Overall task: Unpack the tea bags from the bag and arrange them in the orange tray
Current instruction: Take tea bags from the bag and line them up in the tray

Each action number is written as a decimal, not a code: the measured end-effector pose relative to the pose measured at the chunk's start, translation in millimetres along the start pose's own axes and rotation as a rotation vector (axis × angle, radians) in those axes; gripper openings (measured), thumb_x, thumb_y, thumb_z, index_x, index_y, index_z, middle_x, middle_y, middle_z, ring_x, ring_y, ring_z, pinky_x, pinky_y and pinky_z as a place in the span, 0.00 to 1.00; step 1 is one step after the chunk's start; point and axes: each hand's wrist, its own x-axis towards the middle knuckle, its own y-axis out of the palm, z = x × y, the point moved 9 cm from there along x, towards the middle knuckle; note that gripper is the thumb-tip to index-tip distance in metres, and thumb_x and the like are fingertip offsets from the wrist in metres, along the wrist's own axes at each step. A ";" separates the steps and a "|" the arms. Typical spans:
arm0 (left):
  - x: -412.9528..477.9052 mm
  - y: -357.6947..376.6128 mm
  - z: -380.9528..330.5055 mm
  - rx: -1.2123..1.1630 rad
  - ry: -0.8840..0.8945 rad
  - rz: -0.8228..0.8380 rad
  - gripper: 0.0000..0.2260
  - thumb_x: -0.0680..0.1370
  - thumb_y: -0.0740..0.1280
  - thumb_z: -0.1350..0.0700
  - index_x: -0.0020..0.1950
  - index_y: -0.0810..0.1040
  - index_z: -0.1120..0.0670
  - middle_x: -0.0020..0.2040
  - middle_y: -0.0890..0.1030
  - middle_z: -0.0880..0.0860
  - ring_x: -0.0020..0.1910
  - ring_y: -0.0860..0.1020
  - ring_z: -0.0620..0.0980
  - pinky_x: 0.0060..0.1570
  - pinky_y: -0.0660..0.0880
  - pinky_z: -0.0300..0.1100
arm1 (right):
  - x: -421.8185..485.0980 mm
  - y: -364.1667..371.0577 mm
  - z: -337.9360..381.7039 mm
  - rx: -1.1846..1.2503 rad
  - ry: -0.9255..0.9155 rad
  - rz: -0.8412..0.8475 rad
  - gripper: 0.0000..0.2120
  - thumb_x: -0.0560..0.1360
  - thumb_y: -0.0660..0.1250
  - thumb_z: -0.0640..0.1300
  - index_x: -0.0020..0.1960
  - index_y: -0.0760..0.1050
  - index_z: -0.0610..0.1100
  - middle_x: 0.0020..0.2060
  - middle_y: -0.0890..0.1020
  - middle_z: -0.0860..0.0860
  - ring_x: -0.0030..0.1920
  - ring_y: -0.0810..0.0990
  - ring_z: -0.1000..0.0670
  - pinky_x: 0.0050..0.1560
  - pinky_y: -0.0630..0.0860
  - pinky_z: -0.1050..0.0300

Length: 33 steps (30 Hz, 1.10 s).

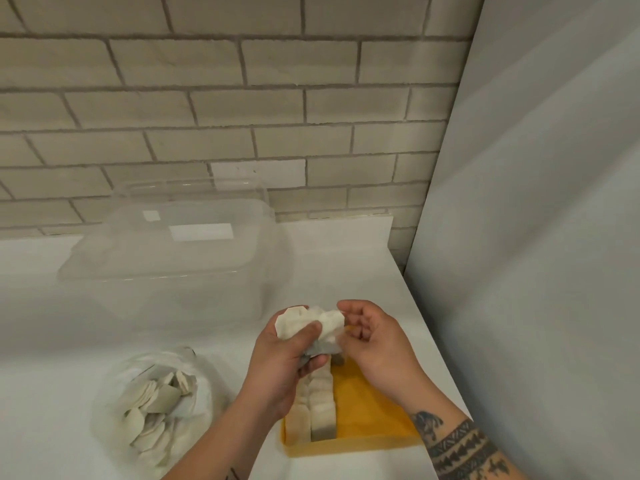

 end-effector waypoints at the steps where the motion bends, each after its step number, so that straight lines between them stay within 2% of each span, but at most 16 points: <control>1: 0.5 0.5 -0.9 0.019 0.022 -0.013 0.13 0.76 0.74 0.59 0.60 0.80 0.50 0.53 0.86 0.56 0.51 0.86 0.58 0.42 0.82 0.46 | -0.6 -0.9 -1.5 0.000 0.013 0.016 0.20 0.76 0.70 0.33 0.61 0.76 0.52 0.52 0.84 0.54 0.48 0.83 0.54 0.53 0.80 0.62; 5: 3.3 0.8 -7.4 0.145 0.125 -0.060 0.12 0.76 0.75 0.57 0.58 0.80 0.48 0.53 0.85 0.55 0.51 0.85 0.57 0.42 0.82 0.46 | -2.8 -3.4 -4.2 -0.004 0.028 0.059 0.12 0.75 0.74 0.44 0.56 0.79 0.54 0.47 0.85 0.56 0.47 0.83 0.56 0.49 0.80 0.64; 7: 4.9 1.9 -9.5 0.186 0.156 -0.065 0.11 0.76 0.74 0.57 0.57 0.81 0.48 0.52 0.85 0.55 0.50 0.85 0.57 0.41 0.81 0.45 | -0.6 -5.9 -3.6 -0.094 0.001 0.035 0.05 0.76 0.73 0.48 0.50 0.81 0.50 0.42 0.85 0.54 0.41 0.81 0.59 0.43 0.78 0.67; 10: 7.6 3.3 -8.6 0.166 0.158 -0.036 0.11 0.77 0.73 0.57 0.58 0.81 0.48 0.53 0.85 0.55 0.51 0.85 0.57 0.41 0.81 0.46 | 6.3 -11.1 -1.2 -0.201 -0.037 0.008 0.06 0.77 0.72 0.48 0.43 0.81 0.48 0.35 0.82 0.53 0.34 0.78 0.59 0.36 0.74 0.67; 16: 19.6 -21.5 -19.2 0.035 0.171 -0.056 0.11 0.80 0.69 0.58 0.62 0.81 0.48 0.52 0.86 0.56 0.53 0.85 0.57 0.40 0.80 0.43 | 20.7 -52.7 2.5 -0.064 -0.038 -0.185 0.02 0.78 0.71 0.46 0.46 0.80 0.51 0.39 0.84 0.52 0.40 0.82 0.53 0.41 0.79 0.59; 19: 24.7 -32.8 -12.7 0.012 0.143 -0.069 0.11 0.81 0.69 0.59 0.62 0.80 0.49 0.49 0.86 0.55 0.53 0.85 0.57 0.42 0.80 0.43 | 18.7 -46.9 -10.1 -0.098 -0.004 -0.135 0.02 0.79 0.69 0.47 0.48 0.79 0.52 0.40 0.83 0.53 0.40 0.82 0.53 0.40 0.77 0.61; 23: 28.2 -36.7 5.5 0.095 0.124 -0.078 0.10 0.80 0.70 0.57 0.61 0.81 0.50 0.53 0.86 0.59 0.54 0.85 0.57 0.44 0.80 0.45 | 16.1 -24.2 -44.0 -0.277 0.080 -0.064 0.03 0.80 0.67 0.47 0.48 0.79 0.49 0.42 0.83 0.52 0.44 0.81 0.51 0.44 0.77 0.56; 25: 29.2 -38.7 13.7 0.128 0.121 -0.093 0.10 0.79 0.71 0.57 0.60 0.82 0.50 0.54 0.85 0.59 0.53 0.84 0.57 0.44 0.80 0.45 | 14.8 -11.8 -65.7 -0.355 0.158 -0.037 0.05 0.80 0.67 0.47 0.49 0.78 0.47 0.43 0.82 0.51 0.43 0.79 0.52 0.41 0.76 0.59; 28: 29.7 -41.2 18.5 0.151 0.136 -0.118 0.09 0.79 0.71 0.58 0.58 0.83 0.52 0.51 0.86 0.55 0.52 0.85 0.55 0.43 0.80 0.43 | 12.4 -0.8 -90.1 -0.397 0.241 -0.044 0.04 0.81 0.67 0.46 0.50 0.79 0.47 0.43 0.81 0.53 0.41 0.77 0.57 0.36 0.69 0.65; 33: 31.4 -42.0 19.7 0.199 0.142 -0.141 0.09 0.78 0.73 0.57 0.58 0.82 0.51 0.51 0.86 0.52 0.50 0.85 0.51 0.45 0.81 0.45 | 14.5 2.0 -105.8 -0.362 0.309 -0.104 0.02 0.79 0.69 0.45 0.48 0.81 0.49 0.43 0.83 0.53 0.43 0.80 0.55 0.40 0.73 0.64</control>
